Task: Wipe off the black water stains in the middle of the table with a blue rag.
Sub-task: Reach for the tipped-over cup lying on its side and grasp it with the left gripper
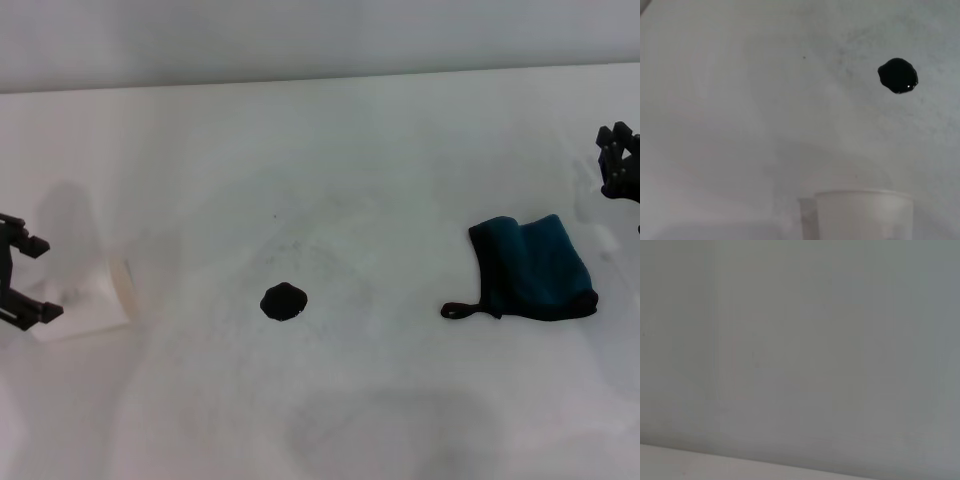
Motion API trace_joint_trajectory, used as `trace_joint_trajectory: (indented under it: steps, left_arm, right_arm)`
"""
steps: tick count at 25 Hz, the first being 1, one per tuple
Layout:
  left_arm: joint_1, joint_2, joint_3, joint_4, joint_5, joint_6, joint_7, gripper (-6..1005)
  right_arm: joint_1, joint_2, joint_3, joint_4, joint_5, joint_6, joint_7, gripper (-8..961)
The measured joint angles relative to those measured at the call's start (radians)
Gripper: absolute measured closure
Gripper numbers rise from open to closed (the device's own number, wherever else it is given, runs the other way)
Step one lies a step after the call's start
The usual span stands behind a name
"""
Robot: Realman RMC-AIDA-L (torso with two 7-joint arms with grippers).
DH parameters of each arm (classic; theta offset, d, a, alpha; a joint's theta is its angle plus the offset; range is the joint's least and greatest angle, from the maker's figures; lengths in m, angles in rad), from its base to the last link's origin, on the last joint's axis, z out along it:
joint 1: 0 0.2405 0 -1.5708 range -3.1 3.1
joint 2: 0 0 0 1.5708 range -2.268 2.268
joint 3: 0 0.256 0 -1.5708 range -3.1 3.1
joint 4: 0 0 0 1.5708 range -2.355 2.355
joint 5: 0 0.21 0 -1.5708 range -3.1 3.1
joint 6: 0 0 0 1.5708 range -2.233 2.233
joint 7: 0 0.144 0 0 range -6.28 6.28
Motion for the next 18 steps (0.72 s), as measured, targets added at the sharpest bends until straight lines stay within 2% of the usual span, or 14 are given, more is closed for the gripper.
trace_joint_trajectory:
  steps: [18]
  left_arm:
    - [0.038,-0.004,-0.002,0.081,-0.003,-0.089,-0.013,129]
  right_arm:
    - [0.002,0.001,-0.001,0.000,-0.004,0.000,-0.004,801]
